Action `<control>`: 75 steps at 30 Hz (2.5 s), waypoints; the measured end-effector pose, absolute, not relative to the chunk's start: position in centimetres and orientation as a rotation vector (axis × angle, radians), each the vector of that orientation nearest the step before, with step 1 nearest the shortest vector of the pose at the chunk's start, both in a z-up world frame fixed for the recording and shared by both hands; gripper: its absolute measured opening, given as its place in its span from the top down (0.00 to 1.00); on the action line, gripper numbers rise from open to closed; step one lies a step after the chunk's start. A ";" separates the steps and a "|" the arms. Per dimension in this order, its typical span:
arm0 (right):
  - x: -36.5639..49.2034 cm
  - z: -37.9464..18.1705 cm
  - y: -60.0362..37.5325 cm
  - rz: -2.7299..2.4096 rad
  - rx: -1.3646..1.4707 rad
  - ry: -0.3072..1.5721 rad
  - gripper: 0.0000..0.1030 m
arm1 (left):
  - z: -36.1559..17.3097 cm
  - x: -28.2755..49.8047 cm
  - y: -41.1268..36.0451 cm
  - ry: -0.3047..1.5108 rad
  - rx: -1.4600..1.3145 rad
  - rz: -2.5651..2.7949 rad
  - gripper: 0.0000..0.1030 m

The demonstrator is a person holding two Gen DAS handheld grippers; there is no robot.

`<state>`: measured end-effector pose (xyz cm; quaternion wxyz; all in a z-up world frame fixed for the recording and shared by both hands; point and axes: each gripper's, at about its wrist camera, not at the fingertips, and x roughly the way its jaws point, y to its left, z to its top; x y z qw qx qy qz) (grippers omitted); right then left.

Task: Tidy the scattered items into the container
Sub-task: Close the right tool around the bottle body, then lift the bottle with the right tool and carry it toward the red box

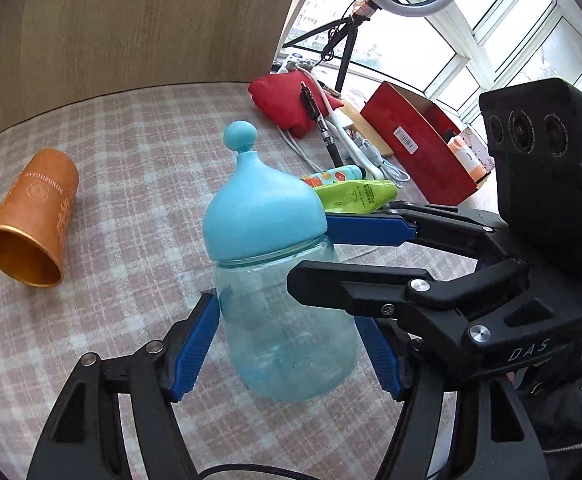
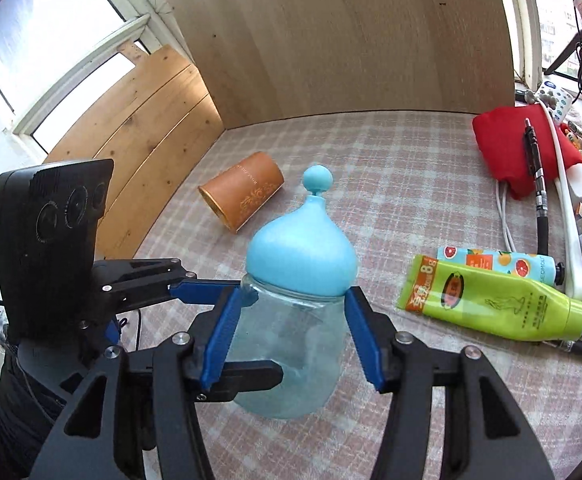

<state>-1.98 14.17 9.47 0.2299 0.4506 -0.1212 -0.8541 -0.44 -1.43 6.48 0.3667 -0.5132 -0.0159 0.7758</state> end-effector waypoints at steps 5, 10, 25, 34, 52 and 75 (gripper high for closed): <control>0.6 9.2 14.3 -2.270 1.264 -0.296 0.47 | 6.0 2.3 -2.8 -0.137 -1.310 1.994 0.34; 0.2 7.9 15.0 -2.108 1.369 -0.410 0.46 | 5.9 2.7 -3.8 -0.173 -1.339 1.965 0.37; -3.4 2.5 16.7 -1.874 1.550 -0.796 0.35 | 4.1 -0.8 -3.0 -0.180 -1.470 1.817 0.35; 1.6 10.5 14.8 -2.297 1.165 -0.204 0.44 | 6.7 2.1 -0.6 -0.077 -1.298 1.896 0.36; 8.1 11.2 18.1 -2.150 1.139 -0.401 0.46 | 7.7 10.3 0.7 0.062 -1.139 1.957 0.36; 11.1 11.5 17.9 -2.291 1.185 -0.215 0.35 | 8.1 13.4 2.4 0.119 -1.040 2.013 0.44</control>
